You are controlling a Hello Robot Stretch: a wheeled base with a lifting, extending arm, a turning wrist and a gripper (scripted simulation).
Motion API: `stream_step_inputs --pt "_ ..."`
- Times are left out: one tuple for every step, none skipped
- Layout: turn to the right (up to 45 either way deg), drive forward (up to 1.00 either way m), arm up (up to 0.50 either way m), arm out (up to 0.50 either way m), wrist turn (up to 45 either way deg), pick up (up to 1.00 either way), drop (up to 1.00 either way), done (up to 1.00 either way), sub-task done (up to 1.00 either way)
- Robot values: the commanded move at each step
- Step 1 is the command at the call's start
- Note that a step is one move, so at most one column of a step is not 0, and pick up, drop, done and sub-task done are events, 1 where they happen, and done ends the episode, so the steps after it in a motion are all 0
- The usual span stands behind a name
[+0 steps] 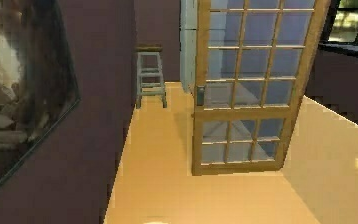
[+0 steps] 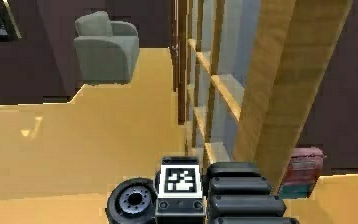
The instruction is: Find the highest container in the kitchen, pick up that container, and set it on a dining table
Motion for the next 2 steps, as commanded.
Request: stream_step_inputs --pt "0.0 0.20 0.00 0.00 0.0 0.00 0.00 0.00 0.00" --pt "45.0 0.00 0.00 0.00 0.0 0.00 0.00 0.00 0.00"
